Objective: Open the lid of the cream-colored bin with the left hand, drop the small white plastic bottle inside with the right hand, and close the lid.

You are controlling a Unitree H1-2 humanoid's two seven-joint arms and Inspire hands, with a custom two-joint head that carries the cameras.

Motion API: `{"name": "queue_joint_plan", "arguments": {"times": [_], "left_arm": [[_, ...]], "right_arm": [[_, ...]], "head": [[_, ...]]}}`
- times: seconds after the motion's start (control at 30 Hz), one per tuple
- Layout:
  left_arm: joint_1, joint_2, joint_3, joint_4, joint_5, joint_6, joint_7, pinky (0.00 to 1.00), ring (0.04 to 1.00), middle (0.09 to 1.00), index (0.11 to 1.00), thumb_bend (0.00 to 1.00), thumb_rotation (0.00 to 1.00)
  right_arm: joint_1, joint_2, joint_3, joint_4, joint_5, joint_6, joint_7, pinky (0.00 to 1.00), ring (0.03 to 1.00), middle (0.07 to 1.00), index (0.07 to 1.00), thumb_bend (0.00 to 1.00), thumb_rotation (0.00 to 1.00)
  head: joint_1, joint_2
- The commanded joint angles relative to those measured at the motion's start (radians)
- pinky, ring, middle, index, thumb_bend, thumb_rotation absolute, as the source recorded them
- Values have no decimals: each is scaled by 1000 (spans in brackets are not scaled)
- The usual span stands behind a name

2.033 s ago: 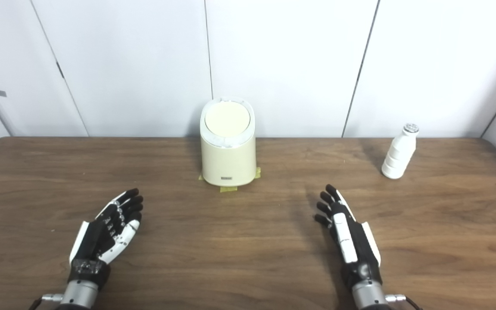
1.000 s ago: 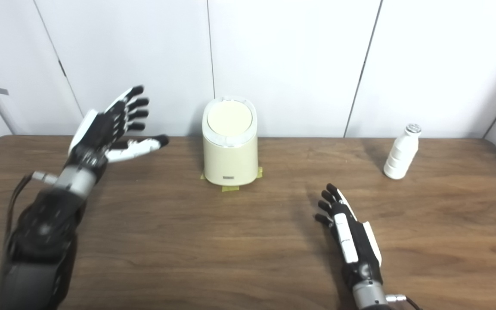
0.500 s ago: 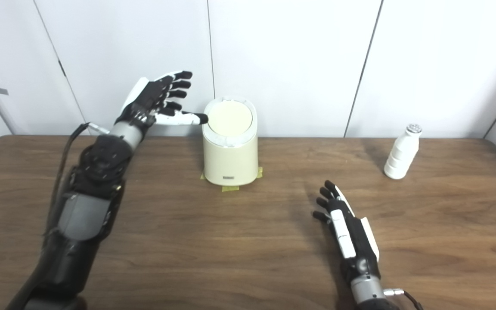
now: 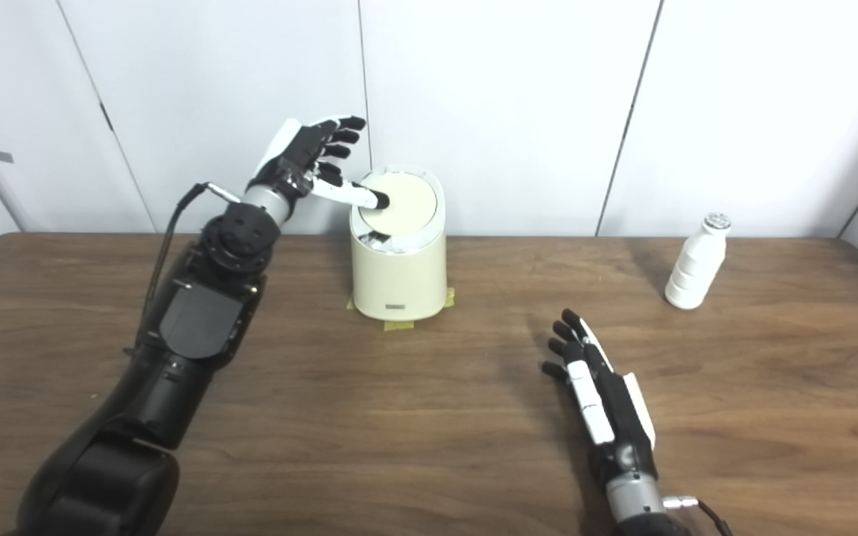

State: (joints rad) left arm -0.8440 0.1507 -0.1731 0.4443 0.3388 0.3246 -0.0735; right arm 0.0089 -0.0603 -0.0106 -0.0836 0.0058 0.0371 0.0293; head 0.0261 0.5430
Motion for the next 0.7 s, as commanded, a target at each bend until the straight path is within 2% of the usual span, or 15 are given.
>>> {"name": "queue_joint_plan", "arguments": {"times": [0.0,0.3,0.5,0.67], "left_arm": [[-78,-3,-8,-5,24,-55,40,701,815,862,894,869,22],[-80,-4,-58,38,61,-107,51,782,814,843,890,879,10],[-81,10,-93,46,114,-95,56,754,806,844,886,888,10],[-89,53,-183,57,244,-124,84,682,791,827,870,903,9]], "right_arm": [[3,9,1,17,-10,-12,-10,799,896,919,942,485,904],[12,21,-3,-11,4,2,-11,809,900,921,943,497,873],[19,22,0,-26,2,4,-13,807,900,921,949,503,877],[22,26,2,-43,4,21,-21,805,898,919,946,495,875]], "head": [[-1,1],[3,14],[1,24],[-2,32]]}}
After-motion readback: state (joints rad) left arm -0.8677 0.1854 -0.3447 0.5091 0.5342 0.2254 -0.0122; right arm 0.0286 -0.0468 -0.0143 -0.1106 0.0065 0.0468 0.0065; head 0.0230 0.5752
